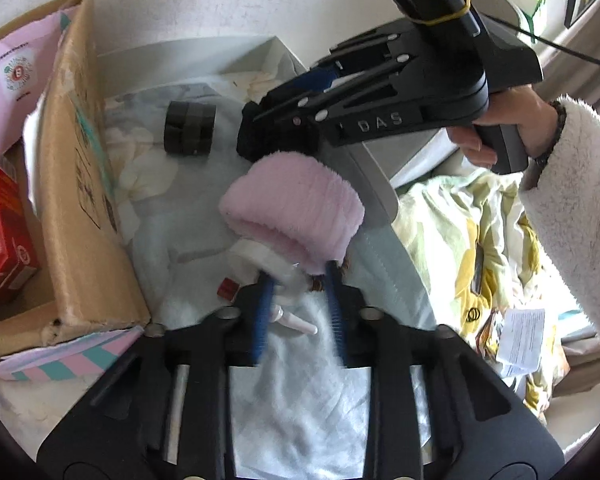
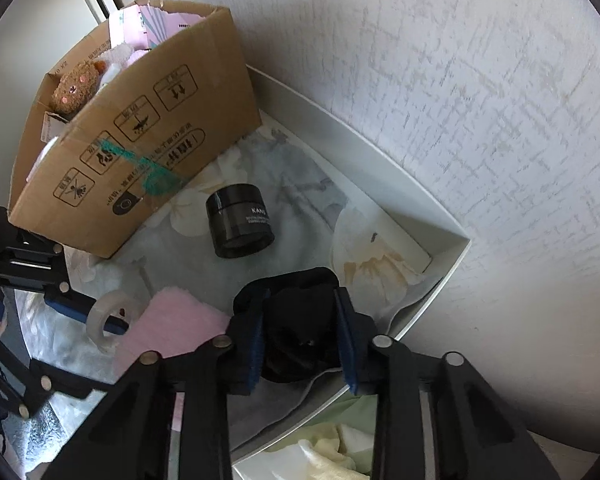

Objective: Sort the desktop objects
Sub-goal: 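Grasp the clear tape roll with left tool while right tool grasps black pouch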

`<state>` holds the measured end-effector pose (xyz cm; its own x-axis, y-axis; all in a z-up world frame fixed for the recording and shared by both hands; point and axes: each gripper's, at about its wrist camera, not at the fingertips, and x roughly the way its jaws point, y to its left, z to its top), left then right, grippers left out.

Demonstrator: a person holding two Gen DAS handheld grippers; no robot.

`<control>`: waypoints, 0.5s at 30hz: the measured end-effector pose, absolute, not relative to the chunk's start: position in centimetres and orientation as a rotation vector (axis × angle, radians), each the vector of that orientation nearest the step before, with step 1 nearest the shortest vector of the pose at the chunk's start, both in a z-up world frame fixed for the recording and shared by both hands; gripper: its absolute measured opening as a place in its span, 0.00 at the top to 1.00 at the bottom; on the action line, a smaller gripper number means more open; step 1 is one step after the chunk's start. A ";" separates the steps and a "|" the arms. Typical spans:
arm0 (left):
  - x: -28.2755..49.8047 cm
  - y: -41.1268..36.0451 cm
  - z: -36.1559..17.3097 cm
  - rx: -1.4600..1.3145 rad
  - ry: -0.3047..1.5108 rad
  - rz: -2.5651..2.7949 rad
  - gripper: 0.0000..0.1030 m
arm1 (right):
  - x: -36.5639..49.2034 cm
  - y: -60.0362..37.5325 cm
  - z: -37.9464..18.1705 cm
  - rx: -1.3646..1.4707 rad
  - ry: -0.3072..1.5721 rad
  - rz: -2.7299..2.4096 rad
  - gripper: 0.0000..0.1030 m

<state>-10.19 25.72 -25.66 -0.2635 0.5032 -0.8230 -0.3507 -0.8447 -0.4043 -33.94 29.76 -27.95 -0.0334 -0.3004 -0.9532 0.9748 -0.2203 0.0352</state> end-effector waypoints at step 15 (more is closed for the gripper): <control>-9.8 25.6 -23.9 -1.422 -0.171 2.142 0.88 | -34.2 30.1 -26.2 1.113 0.799 -1.581 0.89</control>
<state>-9.76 25.62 -23.90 -0.2833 0.5125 -0.8106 -0.3772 -0.8367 -0.3971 -34.25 30.14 -26.22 -0.0736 -0.3511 -0.9334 0.9598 -0.2791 0.0294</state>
